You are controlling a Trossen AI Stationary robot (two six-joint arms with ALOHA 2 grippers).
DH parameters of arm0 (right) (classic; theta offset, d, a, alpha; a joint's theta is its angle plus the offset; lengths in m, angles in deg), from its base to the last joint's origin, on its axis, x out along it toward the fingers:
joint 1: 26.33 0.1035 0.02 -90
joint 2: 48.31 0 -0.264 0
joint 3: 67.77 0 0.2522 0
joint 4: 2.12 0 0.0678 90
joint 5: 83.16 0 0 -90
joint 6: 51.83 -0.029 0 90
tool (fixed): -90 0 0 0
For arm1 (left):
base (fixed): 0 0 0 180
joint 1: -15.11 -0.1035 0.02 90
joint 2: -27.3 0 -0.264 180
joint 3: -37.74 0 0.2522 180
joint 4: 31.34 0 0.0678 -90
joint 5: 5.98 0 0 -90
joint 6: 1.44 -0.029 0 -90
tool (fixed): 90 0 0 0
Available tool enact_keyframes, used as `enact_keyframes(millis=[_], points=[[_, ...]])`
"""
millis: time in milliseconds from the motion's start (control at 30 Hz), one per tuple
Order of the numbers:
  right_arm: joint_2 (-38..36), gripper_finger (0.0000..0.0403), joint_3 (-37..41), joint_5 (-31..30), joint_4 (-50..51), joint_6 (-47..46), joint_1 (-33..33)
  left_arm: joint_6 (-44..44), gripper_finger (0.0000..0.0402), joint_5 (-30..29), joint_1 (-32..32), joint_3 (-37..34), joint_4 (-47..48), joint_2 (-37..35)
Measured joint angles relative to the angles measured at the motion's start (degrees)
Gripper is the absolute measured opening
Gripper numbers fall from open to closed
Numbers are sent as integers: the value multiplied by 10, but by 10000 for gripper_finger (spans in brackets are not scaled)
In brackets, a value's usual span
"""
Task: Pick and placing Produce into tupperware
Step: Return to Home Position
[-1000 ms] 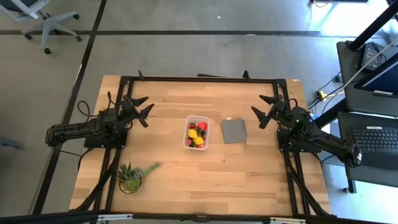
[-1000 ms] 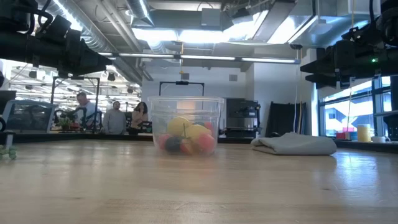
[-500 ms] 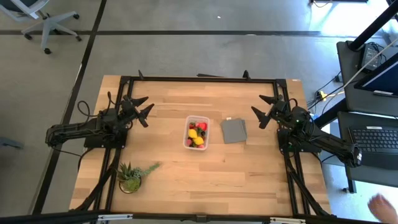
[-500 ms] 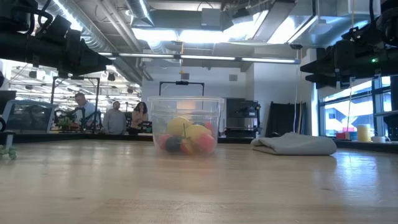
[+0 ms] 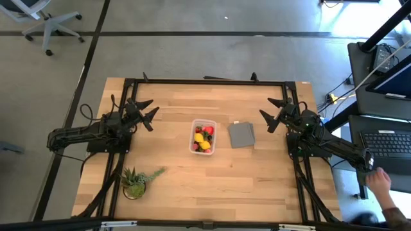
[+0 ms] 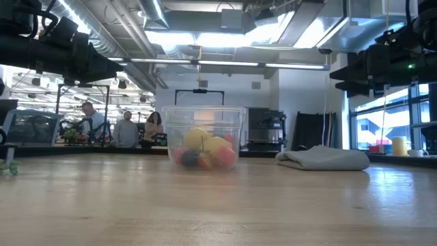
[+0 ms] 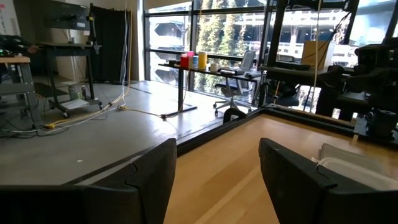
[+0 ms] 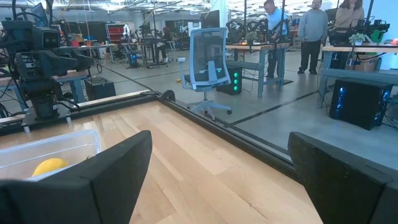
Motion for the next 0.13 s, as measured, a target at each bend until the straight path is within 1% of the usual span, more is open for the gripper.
enact_keyframes(millis=[133], points=[[0, 377, 0, 0, 0, -1, 0, 0, 220, 0, 0, 0, 0, 0]])
